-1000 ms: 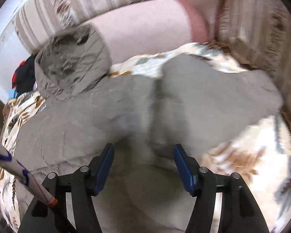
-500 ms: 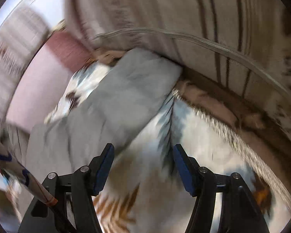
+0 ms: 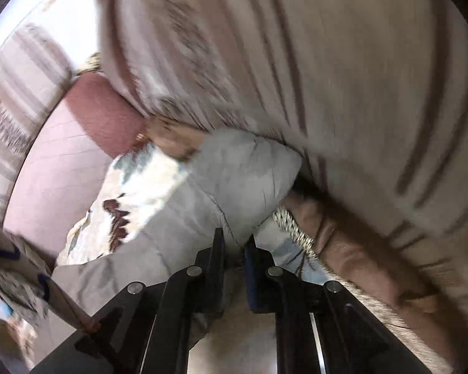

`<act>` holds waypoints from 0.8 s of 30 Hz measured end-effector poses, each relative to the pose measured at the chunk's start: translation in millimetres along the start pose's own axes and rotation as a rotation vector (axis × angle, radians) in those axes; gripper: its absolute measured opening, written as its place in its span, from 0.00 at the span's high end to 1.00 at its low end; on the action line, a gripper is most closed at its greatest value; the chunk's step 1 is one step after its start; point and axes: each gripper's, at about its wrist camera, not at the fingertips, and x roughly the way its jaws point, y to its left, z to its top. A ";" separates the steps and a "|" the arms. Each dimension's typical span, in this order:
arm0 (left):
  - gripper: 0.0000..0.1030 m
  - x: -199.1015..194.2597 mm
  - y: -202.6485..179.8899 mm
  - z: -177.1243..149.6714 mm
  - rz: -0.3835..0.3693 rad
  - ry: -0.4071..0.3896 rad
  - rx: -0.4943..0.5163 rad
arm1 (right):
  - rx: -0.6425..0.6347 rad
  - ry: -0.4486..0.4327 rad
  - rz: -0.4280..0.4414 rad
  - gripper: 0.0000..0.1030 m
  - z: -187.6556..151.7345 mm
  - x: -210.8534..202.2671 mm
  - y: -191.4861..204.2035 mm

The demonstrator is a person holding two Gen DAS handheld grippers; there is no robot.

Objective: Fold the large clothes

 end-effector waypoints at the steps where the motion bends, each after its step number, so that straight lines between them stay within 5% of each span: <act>1: 0.32 -2.5 2.2 -1.0 -0.004 -0.005 -0.004 | -0.030 -0.029 0.001 0.90 2.6 -16.4 13.8; 7: 0.32 -31.3 29.0 -12.2 0.049 -0.085 -0.032 | -0.182 -0.154 0.149 0.90 -2.8 -119.7 115.1; 11: 0.32 -49.3 50.8 -22.0 0.084 -0.129 -0.049 | -0.332 -0.179 0.267 0.90 -35.2 -173.4 202.5; 18: 0.32 -66.2 90.4 -37.9 0.141 -0.178 -0.070 | -0.658 -0.113 0.459 0.90 -164.8 -211.5 367.3; 24: 0.32 -66.5 131.4 -48.6 0.146 -0.175 -0.141 | -0.908 0.014 0.444 0.91 -297.5 -168.8 446.2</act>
